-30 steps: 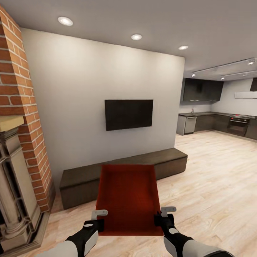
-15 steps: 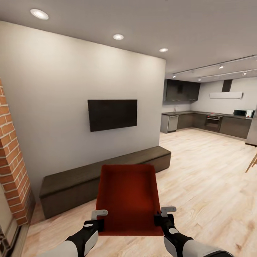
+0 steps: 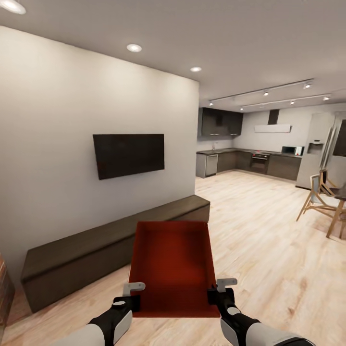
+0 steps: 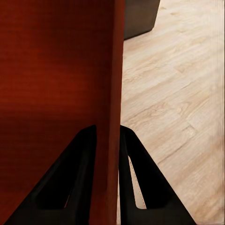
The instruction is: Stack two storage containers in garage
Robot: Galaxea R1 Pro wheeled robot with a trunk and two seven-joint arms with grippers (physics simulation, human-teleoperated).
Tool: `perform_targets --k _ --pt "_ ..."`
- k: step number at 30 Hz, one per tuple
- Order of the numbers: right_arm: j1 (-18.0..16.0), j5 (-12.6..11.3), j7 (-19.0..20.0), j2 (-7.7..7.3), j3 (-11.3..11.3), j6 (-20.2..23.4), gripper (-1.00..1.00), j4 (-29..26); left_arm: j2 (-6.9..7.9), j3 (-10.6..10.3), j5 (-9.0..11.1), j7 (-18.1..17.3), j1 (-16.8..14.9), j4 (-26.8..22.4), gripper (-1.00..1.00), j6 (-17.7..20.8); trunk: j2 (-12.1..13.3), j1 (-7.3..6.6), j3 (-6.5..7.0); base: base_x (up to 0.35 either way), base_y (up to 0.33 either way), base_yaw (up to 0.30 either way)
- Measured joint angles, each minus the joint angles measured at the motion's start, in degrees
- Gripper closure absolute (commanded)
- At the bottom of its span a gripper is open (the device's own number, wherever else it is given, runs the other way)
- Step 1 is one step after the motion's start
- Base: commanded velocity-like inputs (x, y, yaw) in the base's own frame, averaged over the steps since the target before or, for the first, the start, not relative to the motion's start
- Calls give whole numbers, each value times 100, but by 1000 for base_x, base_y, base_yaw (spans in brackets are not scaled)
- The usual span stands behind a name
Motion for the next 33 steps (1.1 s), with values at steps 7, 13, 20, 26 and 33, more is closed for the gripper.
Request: perform_targets --k 7,13,20,26,33 --pt "1 0 0 0 -1 0 100 0 0 -1 0 0 0 0 100 1 0 0 0 2 0 -285" --pt "1 -1 0 0 -2 0 100 0 0 -3 0 -1 0 0 100 3 0 -1 0 75 -21 -285" --pt "2 0 -1 0 -2 0 100 0 0 -3 -1 -1 0 -1 100 3 0 -1 0 107 -78 -285" --pt "-1 -1 -1 0 1 0 100 0 0 -1 0 -1 0 -1 100 -1 0 -2 0 136 -91 -285" --pt "1 1 -2 0 -2 1 100 0 0 -3 2 -1 0 2 100 -2 -1 -3 0 250 -109 -285"
